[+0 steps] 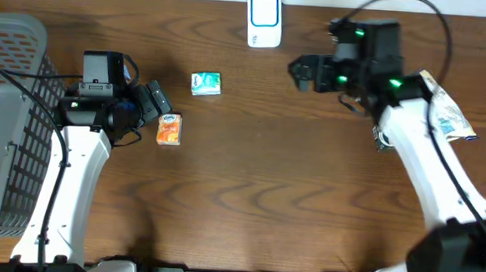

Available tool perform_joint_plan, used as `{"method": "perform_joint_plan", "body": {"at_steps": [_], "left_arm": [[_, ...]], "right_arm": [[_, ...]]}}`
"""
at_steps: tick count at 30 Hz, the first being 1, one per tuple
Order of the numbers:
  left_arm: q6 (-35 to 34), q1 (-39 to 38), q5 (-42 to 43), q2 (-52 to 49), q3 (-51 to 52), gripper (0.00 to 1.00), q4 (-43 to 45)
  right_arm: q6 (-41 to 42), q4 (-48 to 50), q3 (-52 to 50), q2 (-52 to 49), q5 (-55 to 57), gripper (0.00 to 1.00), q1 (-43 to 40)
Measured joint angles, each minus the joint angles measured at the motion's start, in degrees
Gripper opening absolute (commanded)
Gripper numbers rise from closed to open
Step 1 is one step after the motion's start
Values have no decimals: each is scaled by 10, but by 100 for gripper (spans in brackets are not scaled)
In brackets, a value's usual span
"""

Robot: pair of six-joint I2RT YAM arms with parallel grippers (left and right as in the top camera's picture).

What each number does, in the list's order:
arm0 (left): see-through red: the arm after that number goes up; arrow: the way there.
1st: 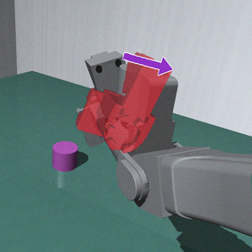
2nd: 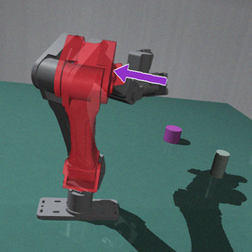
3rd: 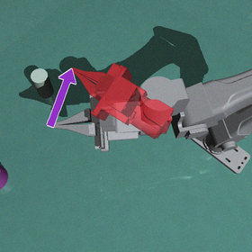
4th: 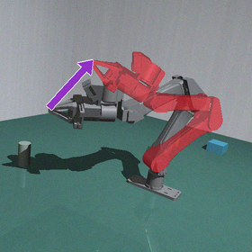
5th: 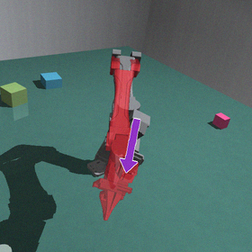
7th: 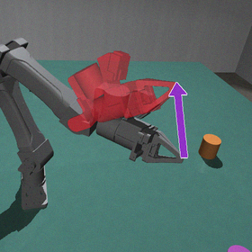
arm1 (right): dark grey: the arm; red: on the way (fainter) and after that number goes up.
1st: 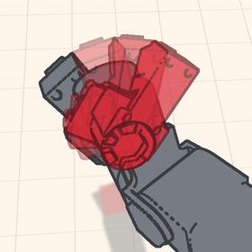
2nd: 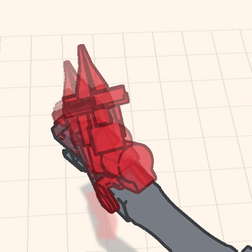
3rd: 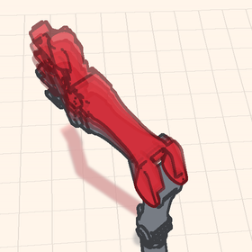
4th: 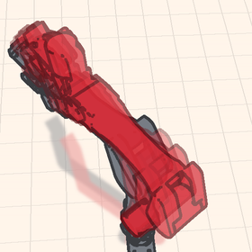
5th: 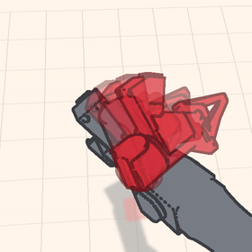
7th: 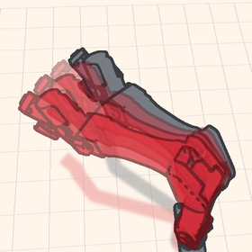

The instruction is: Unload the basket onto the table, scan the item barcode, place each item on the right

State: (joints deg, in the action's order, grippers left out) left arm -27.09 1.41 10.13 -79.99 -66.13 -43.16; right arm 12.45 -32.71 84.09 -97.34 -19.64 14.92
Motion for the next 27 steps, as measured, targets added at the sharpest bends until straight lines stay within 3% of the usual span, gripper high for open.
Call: {"method": "perform_joint_plan", "body": {"at_steps": [9, 15, 18, 22, 24, 27], "left_arm": [[0, 0, 0, 0, 0, 98, 0], [0, 0, 0, 0, 0, 98, 0], [0, 0, 0, 0, 0, 98, 0], [0, 0, 0, 0, 0, 98, 0], [0, 0, 0, 0, 0, 98, 0], [0, 0, 0, 0, 0, 98, 0]], "right_arm": [[1, -96, 314, -254, 7, 99, 123], [2, -56, 346, -343, 8, 99, 169], [4, -48, 346, -388, 5, 68, 183], [25, -33, 346, -424, 22, 41, 191], [57, -26, 346, -440, 40, 34, 192], [106, -18, 346, -458, 64, 34, 192]]}}
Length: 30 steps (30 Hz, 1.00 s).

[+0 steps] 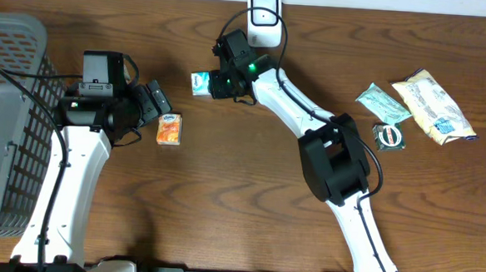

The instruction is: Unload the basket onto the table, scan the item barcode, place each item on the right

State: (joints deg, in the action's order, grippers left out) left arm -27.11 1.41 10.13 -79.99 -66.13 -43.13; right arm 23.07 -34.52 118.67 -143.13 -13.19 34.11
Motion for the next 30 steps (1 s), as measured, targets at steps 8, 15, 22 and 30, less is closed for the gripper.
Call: {"method": "perform_joint_plan", "body": {"at_steps": [8, 15, 22, 30], "left_arm": [[0, 0, 0, 0, 0, 98, 0], [0, 0, 0, 0, 0, 98, 0], [0, 0, 0, 0, 0, 97, 0], [0, 0, 0, 0, 0, 98, 0]], "right_arm": [[36, 12, 2, -4, 26, 1, 1], [-12, -17, 5, 3, -8, 1, -8], [-287, -221, 5, 104, -110, 1, -61], [-447, -301, 4, 123, -123, 23, -77]]}}
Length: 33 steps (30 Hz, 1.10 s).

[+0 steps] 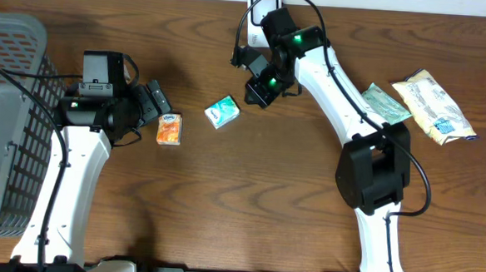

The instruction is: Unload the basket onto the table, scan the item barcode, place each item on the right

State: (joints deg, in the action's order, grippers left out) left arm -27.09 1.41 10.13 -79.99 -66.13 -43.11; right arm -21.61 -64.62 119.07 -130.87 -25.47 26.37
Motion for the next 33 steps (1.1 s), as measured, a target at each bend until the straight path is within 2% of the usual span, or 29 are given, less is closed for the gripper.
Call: {"method": "perform_joint_plan", "body": {"at_steps": [2, 4, 10, 13, 17, 25, 30, 33], "left_arm": [[0, 0, 0, 0, 0, 98, 0], [0, 0, 0, 0, 0, 98, 0], [0, 0, 0, 0, 0, 98, 0], [0, 0, 0, 0, 0, 98, 0], [0, 0, 0, 0, 0, 98, 0], [0, 0, 0, 0, 0, 98, 0], [0, 0, 0, 0, 0, 98, 0], [0, 0, 0, 0, 0, 98, 0]], "right_arm": [[38, 25, -2, 0, -5, 30, 1], [136, 62, -2, 0, -5, 33, 4], [344, 157, -3, -20, 35, 33, 53], [409, 210, -3, -49, 63, 32, 101], [477, 234, -4, -83, 108, 29, 160], [512, 188, -7, -91, 155, 29, 178], [507, 105, -7, -91, 188, 28, 144], [474, 75, -7, -91, 196, 30, 111]]}}
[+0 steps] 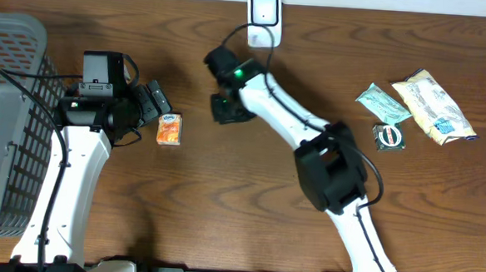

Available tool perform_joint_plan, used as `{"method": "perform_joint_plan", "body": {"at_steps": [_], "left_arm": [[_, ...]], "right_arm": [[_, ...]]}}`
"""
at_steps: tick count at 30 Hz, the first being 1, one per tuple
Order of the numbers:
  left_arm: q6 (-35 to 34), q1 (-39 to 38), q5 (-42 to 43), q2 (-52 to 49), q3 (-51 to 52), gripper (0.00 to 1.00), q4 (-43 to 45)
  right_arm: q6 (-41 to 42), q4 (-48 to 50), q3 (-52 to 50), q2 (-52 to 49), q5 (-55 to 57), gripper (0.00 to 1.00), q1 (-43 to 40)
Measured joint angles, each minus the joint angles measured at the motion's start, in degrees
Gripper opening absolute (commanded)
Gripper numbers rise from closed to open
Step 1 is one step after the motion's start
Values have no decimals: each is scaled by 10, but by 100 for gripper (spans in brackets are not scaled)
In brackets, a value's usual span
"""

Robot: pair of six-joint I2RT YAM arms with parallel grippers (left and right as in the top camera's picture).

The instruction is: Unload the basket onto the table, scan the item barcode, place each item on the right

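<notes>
The white barcode scanner [264, 19] stands at the back edge of the table. My right gripper [225, 108] is down in front of it and to its left, and its dark body covers the table there. The small green and white packet is hidden; no part of it shows. Whether the right fingers are open or shut cannot be made out from above. An orange packet [169, 129] lies on the table just in front of my left gripper [156, 101], which stands open and holds nothing.
A grey mesh basket [13, 74] fills the far left. At the right lie a green pouch [383, 102], a round dark packet [389, 136] and a large pale bag [434, 105]. The wooden table [248, 203] reaches to the front edge.
My right gripper moved left and forward from in front of the scanner to the spot where the green and white packet lay. The packet is now hidden under it. The left arm is unchanged.
The green and white packet first lay left of the scanner, with my right arm far off at the back right. Then the right gripper was at the packet. Then the packet lay tilted farther forward, apart from the gripper. Now the gripper covers that spot.
</notes>
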State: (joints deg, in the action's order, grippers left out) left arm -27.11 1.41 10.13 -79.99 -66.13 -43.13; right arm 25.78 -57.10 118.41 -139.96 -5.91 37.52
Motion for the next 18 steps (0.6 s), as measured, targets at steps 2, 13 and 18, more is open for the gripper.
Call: {"method": "perform_joint_plan", "body": {"at_steps": [2, 13, 18], "left_arm": [[0, 0, 0, 0, 0, 98, 0], [0, 0, 0, 0, 0, 98, 0], [0, 0, 0, 0, 0, 98, 0]], "right_arm": [[-43, -21, 0, 2, 4, 32, -24], [-162, -75, 0, 65, 66, 35, -135], [-173, -41, -1, 65, -27, 33, -163]]}}
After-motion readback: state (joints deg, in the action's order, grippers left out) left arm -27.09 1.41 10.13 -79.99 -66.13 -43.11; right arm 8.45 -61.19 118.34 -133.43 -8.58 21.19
